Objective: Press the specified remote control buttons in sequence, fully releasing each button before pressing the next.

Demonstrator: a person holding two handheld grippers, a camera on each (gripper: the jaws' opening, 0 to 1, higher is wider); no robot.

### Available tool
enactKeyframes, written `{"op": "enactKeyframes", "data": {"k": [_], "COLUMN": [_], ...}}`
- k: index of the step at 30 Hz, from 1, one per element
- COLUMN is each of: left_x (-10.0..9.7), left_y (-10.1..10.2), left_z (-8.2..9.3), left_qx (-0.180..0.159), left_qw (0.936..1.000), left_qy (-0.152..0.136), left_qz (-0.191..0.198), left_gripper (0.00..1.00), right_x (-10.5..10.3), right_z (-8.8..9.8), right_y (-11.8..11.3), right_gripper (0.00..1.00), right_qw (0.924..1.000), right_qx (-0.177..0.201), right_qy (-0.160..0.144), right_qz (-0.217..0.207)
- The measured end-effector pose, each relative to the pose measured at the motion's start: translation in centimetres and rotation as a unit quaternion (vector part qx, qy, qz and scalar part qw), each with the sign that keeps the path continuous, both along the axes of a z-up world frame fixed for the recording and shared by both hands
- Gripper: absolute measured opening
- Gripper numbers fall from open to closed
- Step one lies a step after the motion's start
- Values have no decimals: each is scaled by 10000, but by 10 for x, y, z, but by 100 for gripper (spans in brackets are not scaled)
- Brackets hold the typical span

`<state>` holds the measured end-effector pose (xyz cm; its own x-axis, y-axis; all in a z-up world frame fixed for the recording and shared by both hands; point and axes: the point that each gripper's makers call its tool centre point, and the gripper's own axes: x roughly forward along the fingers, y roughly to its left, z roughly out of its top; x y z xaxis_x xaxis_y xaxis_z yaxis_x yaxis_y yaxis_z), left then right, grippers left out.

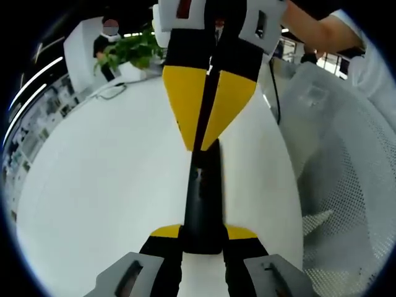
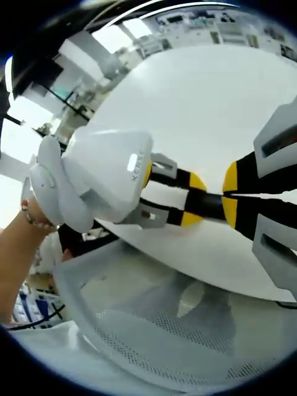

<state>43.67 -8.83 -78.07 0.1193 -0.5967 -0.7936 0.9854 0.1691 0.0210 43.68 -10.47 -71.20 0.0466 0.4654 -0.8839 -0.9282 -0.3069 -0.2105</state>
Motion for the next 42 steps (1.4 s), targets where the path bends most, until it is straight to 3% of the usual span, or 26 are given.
{"op": "enactKeyframes", "data": {"k": [42], "left_x": [1], "left_y": [0], "left_z": [-1], "left_qx": [-46], "left_qw": [10000], "left_qy": [-25], "left_qz": [17], "left_gripper": [24], "right_x": [-5], "right_z": [-48], "right_y": [2], "right_gripper": [0], "right_qw": [9987], "right_qx": [-212], "right_qy": [462], "right_qz": [0]}}
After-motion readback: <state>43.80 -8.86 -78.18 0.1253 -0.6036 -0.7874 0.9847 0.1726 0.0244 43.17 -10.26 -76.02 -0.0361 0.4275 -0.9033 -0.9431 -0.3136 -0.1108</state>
